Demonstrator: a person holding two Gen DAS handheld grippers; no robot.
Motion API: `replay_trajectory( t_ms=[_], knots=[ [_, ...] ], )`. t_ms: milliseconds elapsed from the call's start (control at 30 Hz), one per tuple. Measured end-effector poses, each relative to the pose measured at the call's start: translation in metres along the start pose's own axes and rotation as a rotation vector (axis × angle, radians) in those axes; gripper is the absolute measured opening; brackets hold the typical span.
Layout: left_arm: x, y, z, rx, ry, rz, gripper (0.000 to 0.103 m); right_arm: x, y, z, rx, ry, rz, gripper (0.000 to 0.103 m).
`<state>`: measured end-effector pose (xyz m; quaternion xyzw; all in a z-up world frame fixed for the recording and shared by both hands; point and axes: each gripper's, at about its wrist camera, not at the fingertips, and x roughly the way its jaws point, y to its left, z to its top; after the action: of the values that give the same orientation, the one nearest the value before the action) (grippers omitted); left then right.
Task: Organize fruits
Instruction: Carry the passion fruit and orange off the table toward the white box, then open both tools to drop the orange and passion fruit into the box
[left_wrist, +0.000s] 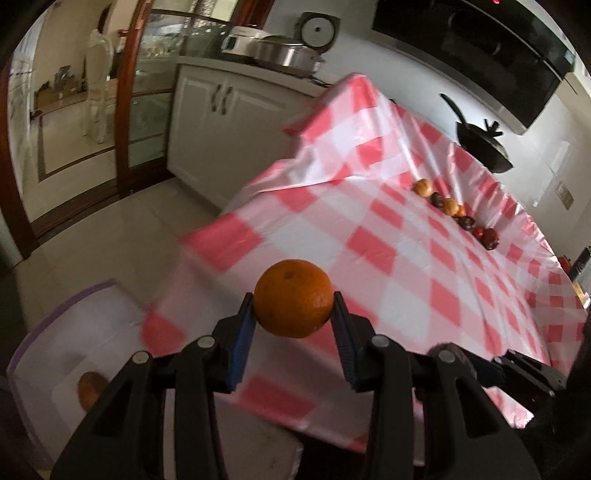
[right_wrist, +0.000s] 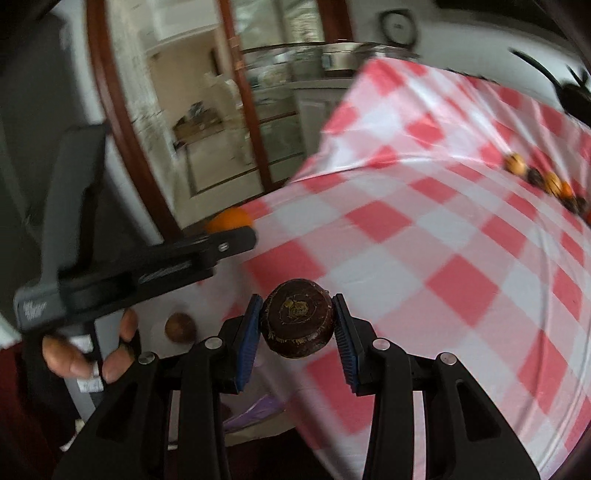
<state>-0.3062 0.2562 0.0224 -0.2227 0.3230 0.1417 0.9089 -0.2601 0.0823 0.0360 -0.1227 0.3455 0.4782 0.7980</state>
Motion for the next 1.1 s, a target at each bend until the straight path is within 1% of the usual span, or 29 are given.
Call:
replay_trajectory(
  t_ms=[133, 200, 400, 500, 533, 700, 867, 1100],
  knots=[
    [-0.006, 0.024, -0.013, -0.027, 0.012, 0.048, 0.041, 0.012, 0.038, -0.007, -0.111, 0.027, 0.042, 0.039],
    [-0.005, 0.039, -0.022, -0.045, 0.032, 0.072, 0.041, 0.020, 0.058, -0.015, -0.184, 0.051, 0.058, 0.039],
    [0.001, 0.085, -0.061, -0.123, 0.117, 0.145, 0.041, 0.053, 0.101, -0.038, -0.330, 0.154, 0.097, 0.039],
    [0.005, 0.105, -0.076, -0.167, 0.158, 0.188, 0.041, 0.066, 0.115, -0.045, -0.375, 0.188, 0.106, 0.039],
    [0.008, 0.112, -0.080, -0.178, 0.180, 0.212, 0.041, 0.072, 0.119, -0.047, -0.390, 0.201, 0.110, 0.039],
    [0.022, 0.144, -0.099, -0.251, 0.262, 0.292, 0.041, 0.107, 0.128, -0.060, -0.428, 0.291, 0.114, 0.039],
    [0.025, 0.166, -0.113, -0.300, 0.293, 0.345, 0.041, 0.137, 0.125, -0.075, -0.451, 0.380, 0.114, 0.039],
    [0.030, 0.180, -0.125, -0.339, 0.327, 0.404, 0.041, 0.159, 0.119, -0.088, -0.465, 0.443, 0.120, 0.039]
  ],
)
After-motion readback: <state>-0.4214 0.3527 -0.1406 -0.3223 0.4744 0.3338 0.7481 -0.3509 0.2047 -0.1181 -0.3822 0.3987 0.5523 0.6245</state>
